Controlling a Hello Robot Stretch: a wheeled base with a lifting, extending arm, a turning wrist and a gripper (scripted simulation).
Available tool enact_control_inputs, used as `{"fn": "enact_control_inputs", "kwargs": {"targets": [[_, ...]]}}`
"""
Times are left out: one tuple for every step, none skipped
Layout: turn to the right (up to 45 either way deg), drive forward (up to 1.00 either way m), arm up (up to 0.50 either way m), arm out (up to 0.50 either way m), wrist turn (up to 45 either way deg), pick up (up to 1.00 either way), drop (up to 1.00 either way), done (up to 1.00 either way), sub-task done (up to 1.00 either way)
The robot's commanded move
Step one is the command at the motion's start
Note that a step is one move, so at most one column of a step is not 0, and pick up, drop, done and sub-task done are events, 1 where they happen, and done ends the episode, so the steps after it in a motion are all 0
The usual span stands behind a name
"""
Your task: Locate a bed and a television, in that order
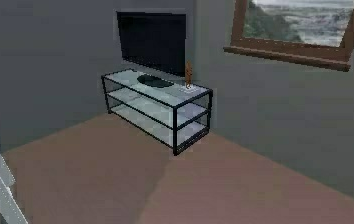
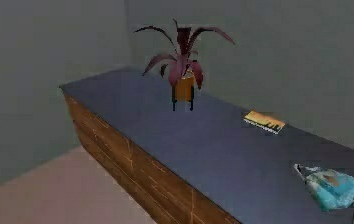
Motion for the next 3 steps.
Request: {"fn": "enact_control_inputs", "kwargs": {"targets": [[0.0, 1.00, 0.00, 0.00, 0.0, 0.00, 0.00, 0.00, 0.00], [0.0, 0.10, 0.00, 0.00, 0.0, 0.00, 0.00, 0.00, 0.00], [-12.0, 0.00, 0.00, 0.00, 0.0, 0.00, 0.00, 0.00, 0.00]]}}
